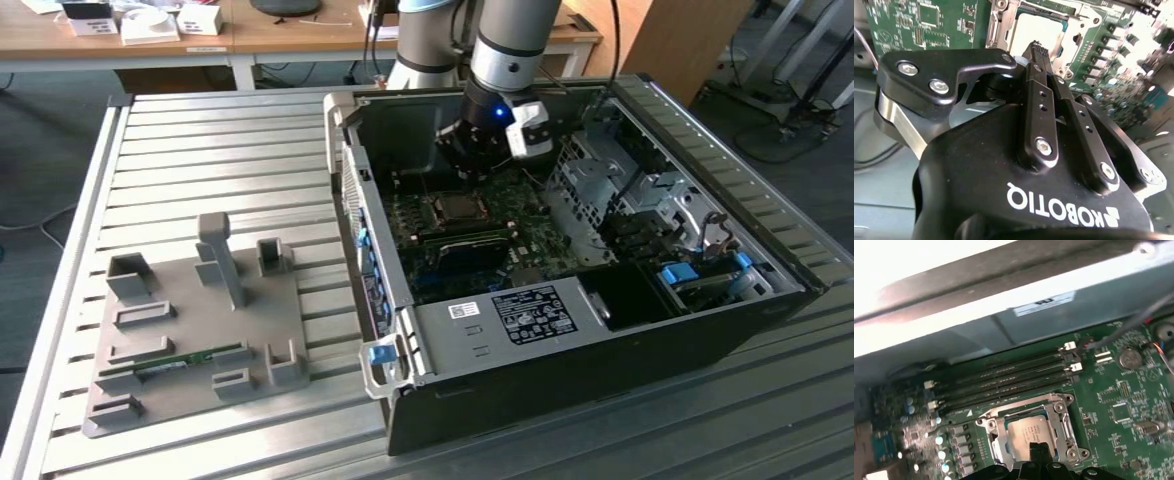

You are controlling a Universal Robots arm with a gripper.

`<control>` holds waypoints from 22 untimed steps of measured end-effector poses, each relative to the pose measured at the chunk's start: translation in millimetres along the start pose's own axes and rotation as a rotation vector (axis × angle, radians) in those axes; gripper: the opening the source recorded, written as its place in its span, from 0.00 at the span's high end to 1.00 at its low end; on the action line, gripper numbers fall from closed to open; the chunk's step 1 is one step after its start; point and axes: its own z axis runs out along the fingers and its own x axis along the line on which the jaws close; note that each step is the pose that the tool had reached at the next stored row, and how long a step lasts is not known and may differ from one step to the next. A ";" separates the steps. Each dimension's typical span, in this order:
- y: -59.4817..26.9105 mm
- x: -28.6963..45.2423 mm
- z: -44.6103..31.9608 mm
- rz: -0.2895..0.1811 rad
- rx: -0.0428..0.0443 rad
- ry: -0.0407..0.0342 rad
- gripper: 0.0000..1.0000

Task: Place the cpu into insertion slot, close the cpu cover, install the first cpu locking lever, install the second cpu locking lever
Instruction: 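Close the cpu cover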

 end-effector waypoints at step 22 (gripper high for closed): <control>-0.2 0.5 0.7 -0.220 0.0056 0.0010 0.89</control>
